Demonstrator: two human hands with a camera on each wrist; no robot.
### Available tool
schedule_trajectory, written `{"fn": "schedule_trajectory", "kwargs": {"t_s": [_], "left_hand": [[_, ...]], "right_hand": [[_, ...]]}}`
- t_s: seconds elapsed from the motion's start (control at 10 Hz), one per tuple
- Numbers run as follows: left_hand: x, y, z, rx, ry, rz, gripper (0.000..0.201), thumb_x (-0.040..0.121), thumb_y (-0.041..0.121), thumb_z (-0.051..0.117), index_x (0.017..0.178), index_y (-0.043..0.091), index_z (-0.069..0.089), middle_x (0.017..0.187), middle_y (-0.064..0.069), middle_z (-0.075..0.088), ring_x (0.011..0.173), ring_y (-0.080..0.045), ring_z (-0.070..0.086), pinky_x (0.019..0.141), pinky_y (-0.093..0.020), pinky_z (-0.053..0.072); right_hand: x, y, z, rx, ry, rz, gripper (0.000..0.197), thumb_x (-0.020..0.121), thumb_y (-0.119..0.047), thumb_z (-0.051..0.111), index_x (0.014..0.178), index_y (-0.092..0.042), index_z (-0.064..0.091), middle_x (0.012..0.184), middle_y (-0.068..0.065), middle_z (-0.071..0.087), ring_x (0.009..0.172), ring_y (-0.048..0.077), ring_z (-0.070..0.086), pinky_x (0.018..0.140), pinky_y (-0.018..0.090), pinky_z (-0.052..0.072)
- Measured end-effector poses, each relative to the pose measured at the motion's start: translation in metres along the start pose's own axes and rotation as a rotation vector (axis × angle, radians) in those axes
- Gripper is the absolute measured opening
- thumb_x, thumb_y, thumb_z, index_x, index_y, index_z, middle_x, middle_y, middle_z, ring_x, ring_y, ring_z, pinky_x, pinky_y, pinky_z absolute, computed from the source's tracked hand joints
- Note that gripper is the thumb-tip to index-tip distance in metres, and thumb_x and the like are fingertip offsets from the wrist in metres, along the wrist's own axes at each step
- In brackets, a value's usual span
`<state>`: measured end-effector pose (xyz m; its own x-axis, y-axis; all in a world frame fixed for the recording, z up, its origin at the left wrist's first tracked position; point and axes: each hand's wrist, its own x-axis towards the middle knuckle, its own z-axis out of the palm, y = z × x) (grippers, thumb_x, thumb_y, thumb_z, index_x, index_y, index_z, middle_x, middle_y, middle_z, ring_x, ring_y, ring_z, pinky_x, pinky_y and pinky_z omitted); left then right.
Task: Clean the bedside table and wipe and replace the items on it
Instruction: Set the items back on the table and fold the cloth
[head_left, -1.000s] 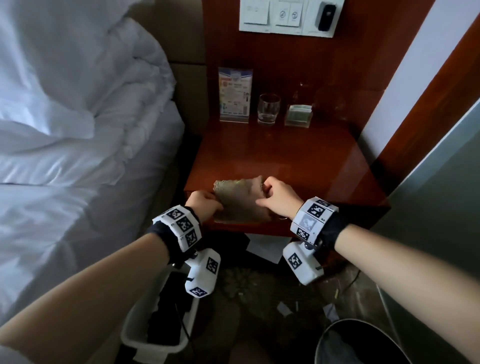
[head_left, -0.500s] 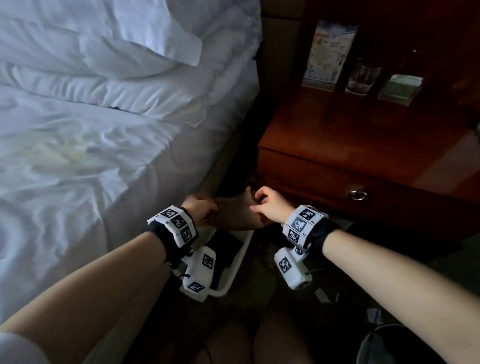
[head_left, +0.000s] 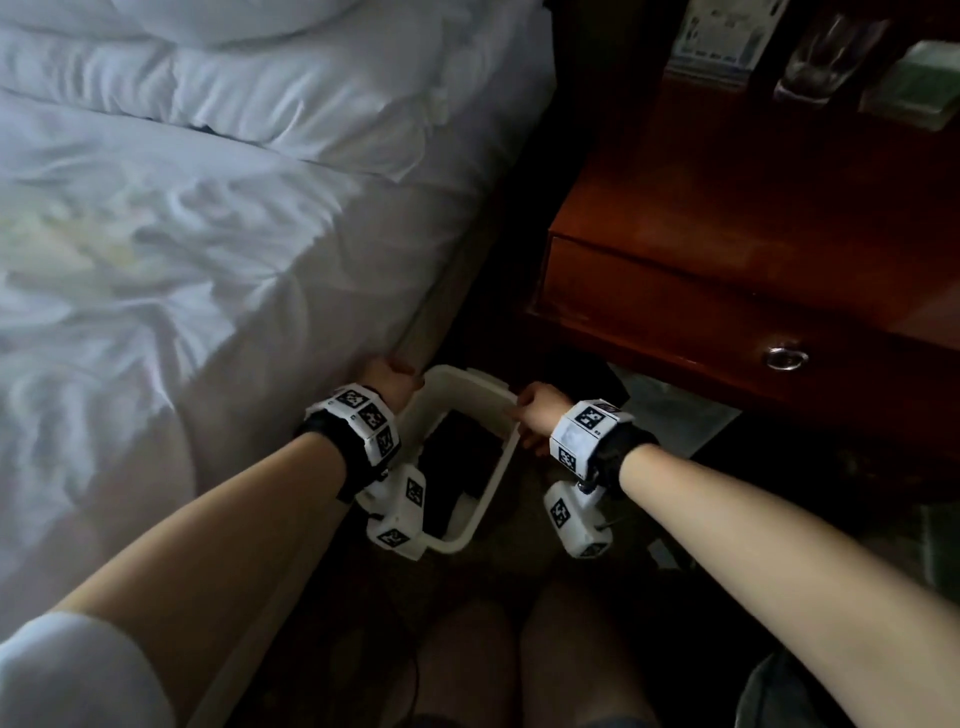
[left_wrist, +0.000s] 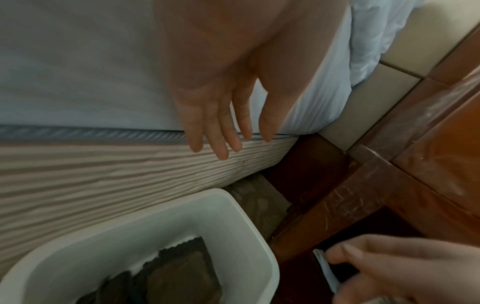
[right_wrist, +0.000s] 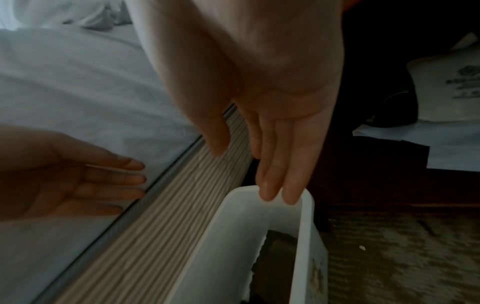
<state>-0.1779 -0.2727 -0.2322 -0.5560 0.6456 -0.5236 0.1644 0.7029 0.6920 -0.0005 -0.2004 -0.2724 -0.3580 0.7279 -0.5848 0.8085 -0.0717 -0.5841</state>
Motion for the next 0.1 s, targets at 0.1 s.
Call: {"fn": "schedule_trajectory", "kwargs": {"t_s": [0.1], "left_hand": [[0.0097,-0.0005,0.0019,0.000,-0.001,0.012,0.026,0.087,0.010,0.062,0.111,0.000,0.060,0.079,-0.015,0.062,0.090,-0.028,0.060,0.075,-0.032,0.045]], "right_hand": [[0.0105,0.0023,-0.0055,0.051,0.015,0.002,0.015,0.091,-0.026,0.057,0.080,-0.018,0.050,0.091,0.012,0.055,0.082,0.023,0.055,0.053,0.027,0.041]]}}
